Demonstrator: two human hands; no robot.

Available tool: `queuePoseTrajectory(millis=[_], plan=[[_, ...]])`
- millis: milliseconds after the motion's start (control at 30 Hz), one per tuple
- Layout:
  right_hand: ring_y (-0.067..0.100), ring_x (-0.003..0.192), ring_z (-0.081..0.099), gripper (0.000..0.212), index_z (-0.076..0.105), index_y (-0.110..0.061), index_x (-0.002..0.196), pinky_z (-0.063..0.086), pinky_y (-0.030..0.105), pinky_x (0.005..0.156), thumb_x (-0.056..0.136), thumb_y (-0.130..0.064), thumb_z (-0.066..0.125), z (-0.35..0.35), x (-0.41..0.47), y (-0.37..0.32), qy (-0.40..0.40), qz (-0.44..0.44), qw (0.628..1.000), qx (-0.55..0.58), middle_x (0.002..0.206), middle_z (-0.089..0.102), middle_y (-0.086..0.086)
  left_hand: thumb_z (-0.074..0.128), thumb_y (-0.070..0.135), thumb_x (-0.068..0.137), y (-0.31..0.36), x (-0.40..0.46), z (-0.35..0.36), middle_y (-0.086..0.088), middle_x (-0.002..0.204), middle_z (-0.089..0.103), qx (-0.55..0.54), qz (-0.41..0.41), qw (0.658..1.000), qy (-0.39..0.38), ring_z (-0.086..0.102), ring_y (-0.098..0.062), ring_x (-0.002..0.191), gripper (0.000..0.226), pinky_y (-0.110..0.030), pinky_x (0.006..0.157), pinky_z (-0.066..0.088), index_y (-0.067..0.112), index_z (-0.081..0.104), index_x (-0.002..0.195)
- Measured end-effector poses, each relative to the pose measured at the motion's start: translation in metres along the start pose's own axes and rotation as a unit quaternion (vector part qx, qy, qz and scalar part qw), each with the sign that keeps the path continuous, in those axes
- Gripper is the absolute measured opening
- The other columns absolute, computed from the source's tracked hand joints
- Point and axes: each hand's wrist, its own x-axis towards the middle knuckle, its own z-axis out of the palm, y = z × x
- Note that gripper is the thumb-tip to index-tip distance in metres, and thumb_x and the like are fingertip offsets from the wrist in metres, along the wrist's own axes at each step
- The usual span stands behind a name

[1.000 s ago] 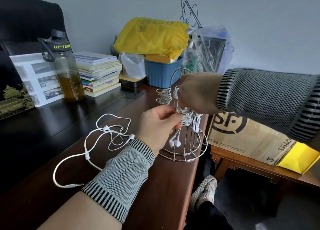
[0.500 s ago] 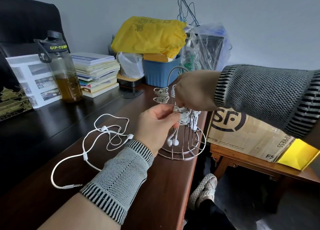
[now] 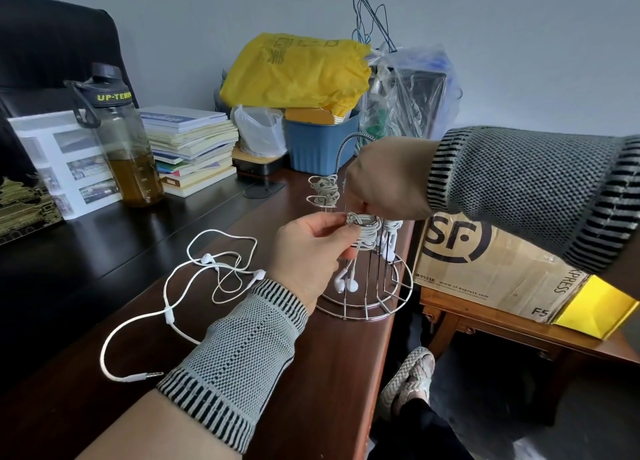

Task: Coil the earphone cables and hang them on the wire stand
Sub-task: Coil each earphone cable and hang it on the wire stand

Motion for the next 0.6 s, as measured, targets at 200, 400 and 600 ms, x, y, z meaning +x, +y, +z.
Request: queuePoseTrajectory(millis=[200, 400, 600], plan=[[0.015, 0.093, 0.055, 0.021, 0.061, -0.015, 0.109, 0.044, 0.024, 0.082, 0.097, -0.014, 0.045, 0.0026, -0.0007, 0.0047, 0.020, -0.029, 0.998, 0.060, 0.106, 0.060, -0.004, 0.071, 0.004, 0.084, -0.0008, 0.0002, 0.0000, 0.003, 0.071, 0.071, 0.001, 0.002, 1.000, 0.001, 0.059, -0.002, 0.052, 0.013, -0.014, 0.045, 0.040, 0.016, 0.071, 0.089], [0.003, 0.054, 0.031, 0.020, 0.060, -0.024, 0.113, 0.021, 0.015, 0.046, 0.096, -0.021, 0.049, 0.0081, 0.0050, 0.0030, 0.062, 0.020, 0.996, 0.057, 0.068, 0.037, -0.012, 0.070, 0.004, 0.086, -0.0008, -0.0020, 0.0000, 0.007, 0.072, 0.072, 0.022, 0.024, 0.999, -0.009, 0.059, 0.000, 0.054, 0.017, -0.013, 0.047, 0.040, 0.021, 0.071, 0.086], [0.002, 0.050, 0.028, 0.011, 0.057, -0.031, 0.097, 0.022, 0.016, 0.042, 0.094, -0.022, 0.050, 0.0100, -0.0009, -0.0001, 0.119, 0.039, 0.989, 0.076, 0.063, 0.034, -0.013, 0.070, 0.005, 0.086, -0.0005, -0.0038, 0.0016, 0.006, 0.075, 0.074, 0.078, 0.077, 0.994, 0.007, 0.066, -0.003, 0.058, 0.015, -0.014, 0.052, 0.049, 0.020, 0.069, 0.085]])
